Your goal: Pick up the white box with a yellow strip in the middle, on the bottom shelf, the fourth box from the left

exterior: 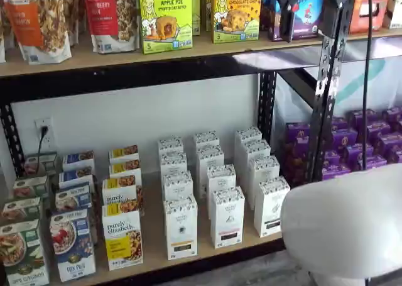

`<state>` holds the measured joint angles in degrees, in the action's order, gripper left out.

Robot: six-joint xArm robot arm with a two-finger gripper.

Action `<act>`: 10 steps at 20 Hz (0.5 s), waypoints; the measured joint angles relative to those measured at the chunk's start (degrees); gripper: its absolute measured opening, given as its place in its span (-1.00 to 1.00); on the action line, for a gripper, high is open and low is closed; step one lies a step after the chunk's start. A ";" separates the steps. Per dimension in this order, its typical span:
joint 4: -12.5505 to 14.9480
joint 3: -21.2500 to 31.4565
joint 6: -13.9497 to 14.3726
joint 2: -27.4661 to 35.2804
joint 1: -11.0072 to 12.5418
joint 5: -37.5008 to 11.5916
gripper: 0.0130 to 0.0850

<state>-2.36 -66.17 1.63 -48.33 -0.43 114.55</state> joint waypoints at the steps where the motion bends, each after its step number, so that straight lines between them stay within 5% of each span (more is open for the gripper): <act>1: -0.74 0.07 -0.37 -0.06 0.67 -0.05 1.00; 2: -3.42 0.33 -1.59 -0.29 3.26 -0.28 1.00; 4: -5.18 0.48 -2.47 -0.33 4.68 -0.46 1.00; 10: -3.39 2.50 -1.08 -0.23 2.21 -3.01 1.00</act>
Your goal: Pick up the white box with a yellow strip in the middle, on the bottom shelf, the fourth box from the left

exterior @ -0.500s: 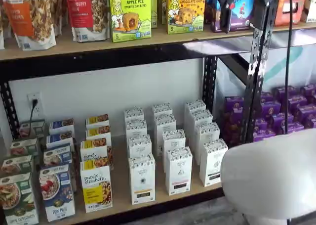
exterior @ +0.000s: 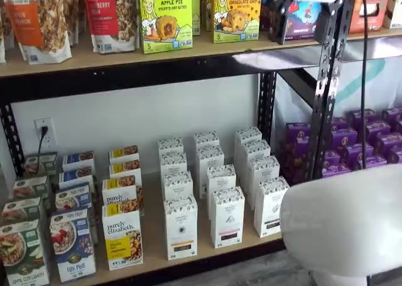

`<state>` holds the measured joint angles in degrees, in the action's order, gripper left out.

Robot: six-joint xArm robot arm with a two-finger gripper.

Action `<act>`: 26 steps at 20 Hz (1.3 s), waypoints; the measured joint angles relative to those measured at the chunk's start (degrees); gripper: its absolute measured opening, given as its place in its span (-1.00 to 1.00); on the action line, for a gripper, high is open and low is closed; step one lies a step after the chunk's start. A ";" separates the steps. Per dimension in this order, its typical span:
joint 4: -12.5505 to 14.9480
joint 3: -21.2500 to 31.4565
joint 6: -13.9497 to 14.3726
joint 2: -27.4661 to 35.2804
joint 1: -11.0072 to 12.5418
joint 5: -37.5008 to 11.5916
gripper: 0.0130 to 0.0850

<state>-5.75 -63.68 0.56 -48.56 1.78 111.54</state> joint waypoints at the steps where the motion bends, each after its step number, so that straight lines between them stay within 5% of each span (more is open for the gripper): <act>1: 0.21 0.75 0.33 -0.08 -0.48 -0.90 1.00; 13: 4.57 11.86 7.35 0.51 -9.15 -15.13 1.00; 21: 3.18 20.23 10.70 0.90 -12.74 -27.50 1.00; 26: 4.72 23.44 14.28 3.31 -16.26 -32.51 1.00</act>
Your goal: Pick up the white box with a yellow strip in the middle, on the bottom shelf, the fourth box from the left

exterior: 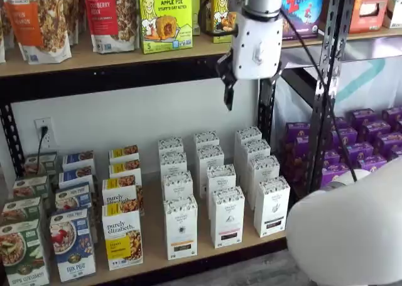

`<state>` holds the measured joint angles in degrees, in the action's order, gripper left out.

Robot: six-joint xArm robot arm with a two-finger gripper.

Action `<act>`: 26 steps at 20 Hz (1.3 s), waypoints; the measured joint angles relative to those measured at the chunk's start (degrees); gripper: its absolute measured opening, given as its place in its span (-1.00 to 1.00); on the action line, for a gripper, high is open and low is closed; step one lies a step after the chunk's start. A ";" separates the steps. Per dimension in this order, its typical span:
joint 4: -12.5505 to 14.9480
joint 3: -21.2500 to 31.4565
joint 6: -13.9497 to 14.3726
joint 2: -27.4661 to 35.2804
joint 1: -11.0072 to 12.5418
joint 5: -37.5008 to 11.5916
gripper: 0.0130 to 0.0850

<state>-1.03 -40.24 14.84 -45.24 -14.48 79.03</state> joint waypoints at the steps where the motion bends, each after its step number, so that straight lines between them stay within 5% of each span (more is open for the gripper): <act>1: 0.50 0.70 0.85 0.60 -0.76 -1.23 1.00; 15: 4.11 6.92 9.12 12.01 -7.38 -18.06 1.00; 26: 5.12 7.08 14.37 27.52 -11.37 -31.79 1.00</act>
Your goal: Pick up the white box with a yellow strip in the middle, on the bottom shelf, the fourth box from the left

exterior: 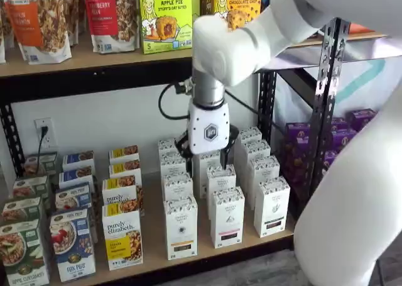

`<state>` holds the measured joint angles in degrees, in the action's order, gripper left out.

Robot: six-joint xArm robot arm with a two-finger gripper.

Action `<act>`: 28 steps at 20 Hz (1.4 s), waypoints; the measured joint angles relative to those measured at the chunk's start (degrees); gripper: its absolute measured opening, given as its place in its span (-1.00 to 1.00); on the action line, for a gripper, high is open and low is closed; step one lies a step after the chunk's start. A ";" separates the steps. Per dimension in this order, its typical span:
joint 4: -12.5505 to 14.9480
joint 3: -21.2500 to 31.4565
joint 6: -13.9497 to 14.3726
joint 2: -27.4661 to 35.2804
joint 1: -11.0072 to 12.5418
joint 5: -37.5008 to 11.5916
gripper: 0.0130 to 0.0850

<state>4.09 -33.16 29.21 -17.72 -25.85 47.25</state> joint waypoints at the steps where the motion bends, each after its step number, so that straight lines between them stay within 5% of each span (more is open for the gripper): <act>1: 0.01 -0.23 0.35 1.72 -0.27 -1.31 1.00; 7: 0.58 -1.86 2.11 11.00 -1.29 -9.17 1.00; 15: -1.49 -5.96 -0.93 24.75 0.27 -18.87 1.00; 21: -3.50 -9.64 -4.94 32.34 2.52 -22.00 1.00; 28: -11.10 -15.50 -13.47 40.29 4.24 -21.14 1.00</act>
<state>-7.01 -48.65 15.74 22.57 -21.61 26.11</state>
